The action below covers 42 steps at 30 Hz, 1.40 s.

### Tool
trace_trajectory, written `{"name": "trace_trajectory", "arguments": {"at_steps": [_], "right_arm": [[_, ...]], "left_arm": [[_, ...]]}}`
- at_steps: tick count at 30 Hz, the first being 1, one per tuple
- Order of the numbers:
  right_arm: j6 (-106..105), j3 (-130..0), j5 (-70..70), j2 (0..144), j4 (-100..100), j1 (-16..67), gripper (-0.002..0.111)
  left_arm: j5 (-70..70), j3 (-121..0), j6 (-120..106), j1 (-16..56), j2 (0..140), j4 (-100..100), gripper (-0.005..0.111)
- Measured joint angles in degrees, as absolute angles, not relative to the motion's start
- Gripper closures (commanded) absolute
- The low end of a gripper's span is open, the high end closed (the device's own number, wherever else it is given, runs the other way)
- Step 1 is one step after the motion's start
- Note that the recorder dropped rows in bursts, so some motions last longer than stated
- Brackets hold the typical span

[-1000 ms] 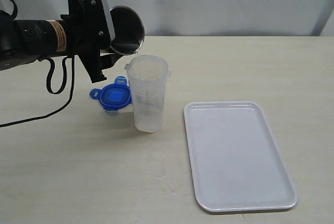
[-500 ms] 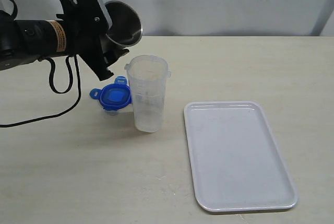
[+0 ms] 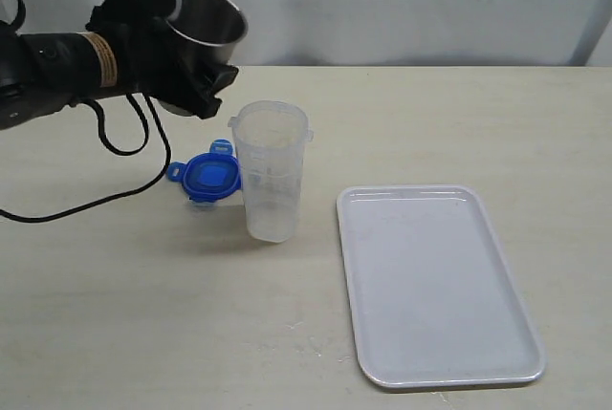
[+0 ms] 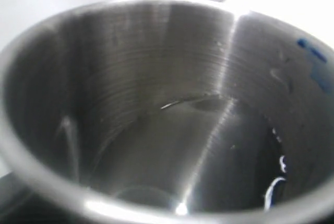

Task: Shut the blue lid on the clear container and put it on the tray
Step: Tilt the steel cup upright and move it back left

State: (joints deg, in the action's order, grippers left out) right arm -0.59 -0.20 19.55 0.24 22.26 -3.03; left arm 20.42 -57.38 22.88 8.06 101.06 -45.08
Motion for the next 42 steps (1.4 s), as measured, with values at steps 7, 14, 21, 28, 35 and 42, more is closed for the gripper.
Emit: {"name": "trace_trajectory", "arguments": {"at_steps": [7, 14, 21, 28, 35, 42], "right_arm": [[-0.59, -0.20, 19.55, 0.24, 22.26, -3.03, 0.104], [-0.59, -0.20, 19.55, 0.24, 22.26, -3.03, 0.104], [-0.59, -0.20, 19.55, 0.24, 22.26, -3.03, 0.104], [-0.59, -0.20, 19.55, 0.24, 22.26, -3.03, 0.104], [-0.59, -0.20, 19.55, 0.24, 22.26, -3.03, 0.104], [-0.59, -0.20, 19.55, 0.24, 22.26, -3.03, 0.104]], "left_arm": [[27.43, -57.49, 28.50, 1.81, 102.79, -39.66, 0.107], [34.70, -57.49, 29.65, -3.58, 107.88, -39.38, 0.107], [41.30, -57.49, 29.58, -8.68, 113.45, -36.75, 0.107], [43.96, -57.49, 24.71, -11.28, 119.23, -33.48, 0.107], [49.58, -57.56, 18.68, -12.59, 123.84, -29.17, 0.107], [51.28, -57.56, 15.28, -12.68, 127.77, -24.80, 0.107]]}}
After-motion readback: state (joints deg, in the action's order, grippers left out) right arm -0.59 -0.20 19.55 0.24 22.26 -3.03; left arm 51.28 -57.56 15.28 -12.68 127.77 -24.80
